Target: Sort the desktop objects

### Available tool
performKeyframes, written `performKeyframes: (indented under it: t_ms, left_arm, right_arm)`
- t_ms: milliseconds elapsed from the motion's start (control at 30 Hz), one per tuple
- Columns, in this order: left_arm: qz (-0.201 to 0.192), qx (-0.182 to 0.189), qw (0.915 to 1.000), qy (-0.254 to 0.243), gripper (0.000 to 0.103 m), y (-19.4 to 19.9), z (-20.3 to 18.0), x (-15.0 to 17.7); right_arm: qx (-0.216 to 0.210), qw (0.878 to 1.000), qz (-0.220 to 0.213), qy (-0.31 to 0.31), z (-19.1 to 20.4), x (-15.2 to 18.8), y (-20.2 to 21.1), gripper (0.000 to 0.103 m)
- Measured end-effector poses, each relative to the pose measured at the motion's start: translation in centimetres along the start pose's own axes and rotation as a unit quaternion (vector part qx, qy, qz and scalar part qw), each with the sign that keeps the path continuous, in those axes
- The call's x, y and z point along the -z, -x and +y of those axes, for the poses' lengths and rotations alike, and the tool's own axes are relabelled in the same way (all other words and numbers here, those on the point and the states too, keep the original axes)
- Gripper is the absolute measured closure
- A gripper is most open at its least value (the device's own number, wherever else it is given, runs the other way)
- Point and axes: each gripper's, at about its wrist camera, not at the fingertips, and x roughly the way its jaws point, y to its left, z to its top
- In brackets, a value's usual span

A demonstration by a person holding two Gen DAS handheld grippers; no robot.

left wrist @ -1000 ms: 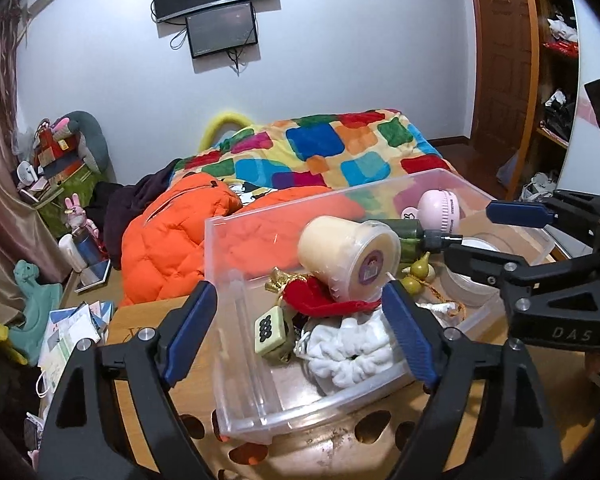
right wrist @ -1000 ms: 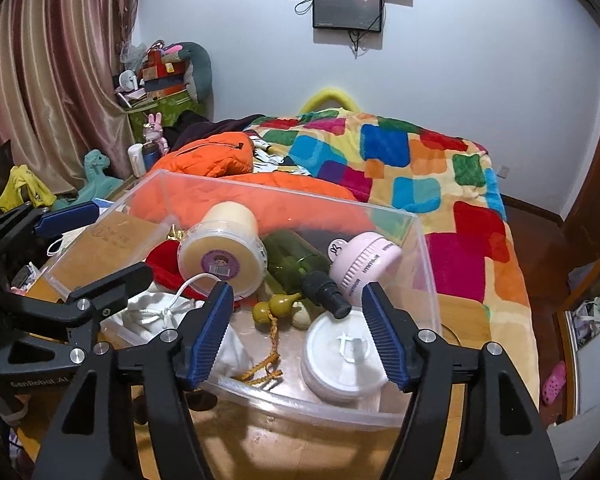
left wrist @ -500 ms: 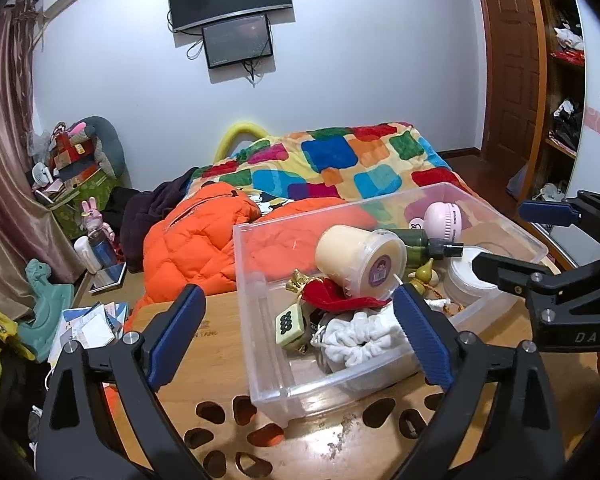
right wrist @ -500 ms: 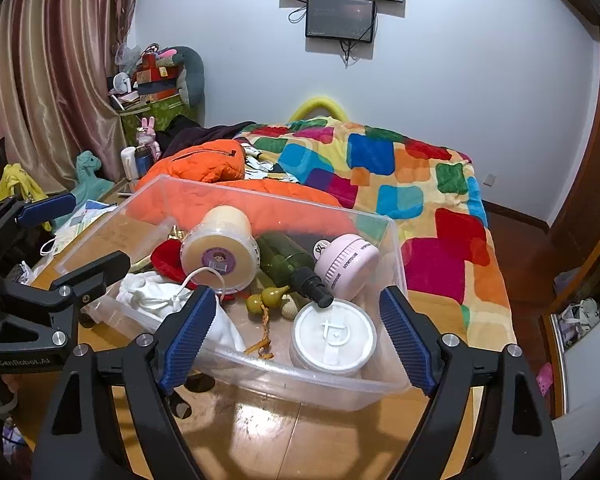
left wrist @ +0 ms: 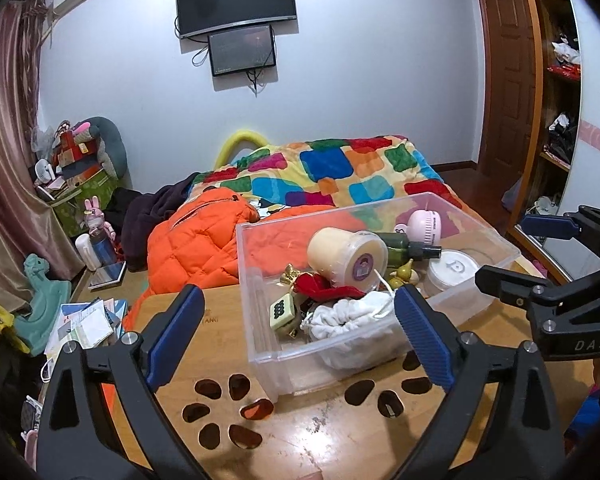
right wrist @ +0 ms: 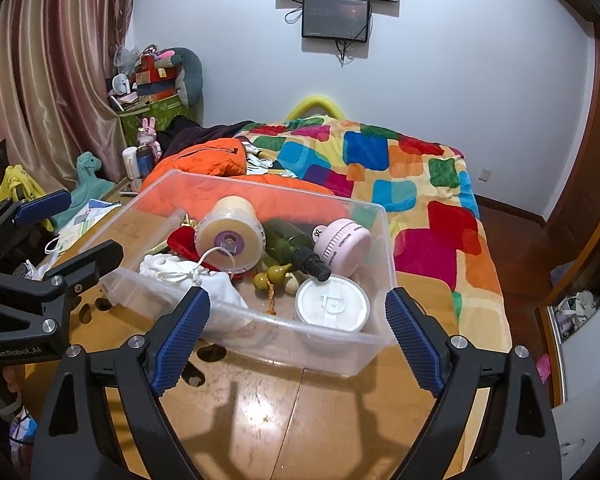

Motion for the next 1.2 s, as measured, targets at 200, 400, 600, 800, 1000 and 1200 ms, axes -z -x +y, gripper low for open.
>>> performKeyframes:
  t_ms: [200, 400, 600, 800, 1000, 1200]
  left_arm:
    - [-0.003, 0.0, 0.9999, 0.014, 0.006, 0.7, 0.1, 0.2]
    - [-0.003, -0.003, 0.9994, 0.034, 0.006, 1.4, 0.5, 1.0]
    - [0.003, -0.005, 0.9992, 0.039, 0.006, 1.6, 0.4, 1.5]
    - [0.008, -0.004, 0.9993, 0.036, 0.006, 1.6, -0.1, 2.3]
    - [0.015, -0.004, 0.9993, 0.034, 0.006, 1.5, -0.6, 2.9]
    - [0.023, 0.005, 0.999, 0.039, 0.006, 1.5, -0.8, 3.5]
  right_arm:
    - [0.006, 1.0, -0.006, -0.005, -0.2, 0.6, 1.0, 0.014]
    - [0.015, 1.0, -0.016, -0.002, -0.2, 1.2, 2.2, 0.004]
    - [0.02, 0.999, -0.025, 0.001, -0.1, 2.1, 2.9, 0.001]
    - [0.013, 1.0, -0.017, -0.015, -0.3, 3.1, 2.9, 0.001]
    - [0.006, 0.999, -0.005, -0.035, -0.9, 4.3, 2.6, 0.001]
    - [0.009, 0.999, 0.0, -0.05, -1.1, 5.2, 2.7, 0.001]
